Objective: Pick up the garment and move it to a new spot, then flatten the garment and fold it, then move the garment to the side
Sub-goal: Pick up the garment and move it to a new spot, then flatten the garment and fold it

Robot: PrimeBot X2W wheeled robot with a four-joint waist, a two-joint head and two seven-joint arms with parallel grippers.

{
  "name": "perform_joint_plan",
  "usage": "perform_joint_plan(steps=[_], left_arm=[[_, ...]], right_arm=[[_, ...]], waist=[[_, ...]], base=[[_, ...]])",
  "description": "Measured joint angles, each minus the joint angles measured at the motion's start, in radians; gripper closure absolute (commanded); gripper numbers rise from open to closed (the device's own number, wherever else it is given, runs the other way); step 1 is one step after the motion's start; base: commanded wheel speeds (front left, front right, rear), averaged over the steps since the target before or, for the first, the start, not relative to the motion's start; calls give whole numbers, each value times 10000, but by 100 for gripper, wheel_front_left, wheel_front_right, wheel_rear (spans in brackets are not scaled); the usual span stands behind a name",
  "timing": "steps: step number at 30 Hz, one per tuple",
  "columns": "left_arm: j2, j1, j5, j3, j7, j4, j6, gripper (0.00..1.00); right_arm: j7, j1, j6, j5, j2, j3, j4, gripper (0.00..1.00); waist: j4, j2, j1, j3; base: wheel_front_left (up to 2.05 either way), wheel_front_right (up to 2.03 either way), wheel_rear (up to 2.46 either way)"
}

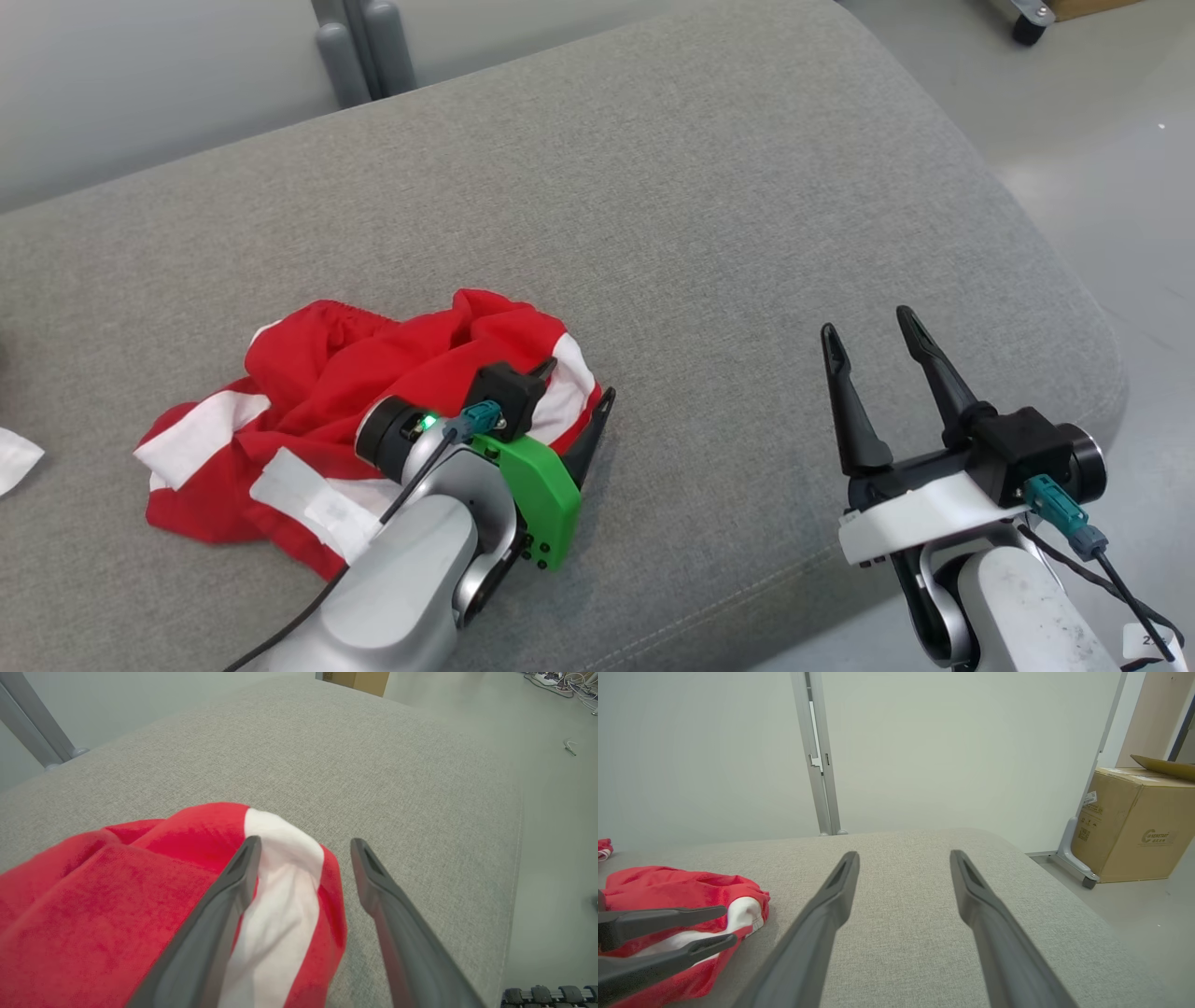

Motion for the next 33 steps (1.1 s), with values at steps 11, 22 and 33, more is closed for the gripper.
perform_joint_plan(steps=[11, 22, 33], left_arm=[[31, 258, -1053, 113, -336, -401, -12, 0], [44, 1483, -1985, 675, -633, -614, 245, 0], [69, 2540, -2685, 1490, -794, -222, 796, 0]], right_arm=[[2, 32, 0, 119, -17, -293, 217, 0], [2, 587, 0, 125, -90, -508, 424, 0], [2, 723, 104, 136, -50, -282, 430, 0]], waist=[[965, 0, 0, -317], [2254, 0, 0, -1028], [3214, 0, 0, -1651]], base=[[0, 0, 0], [0, 0, 0], [0, 0, 0]])
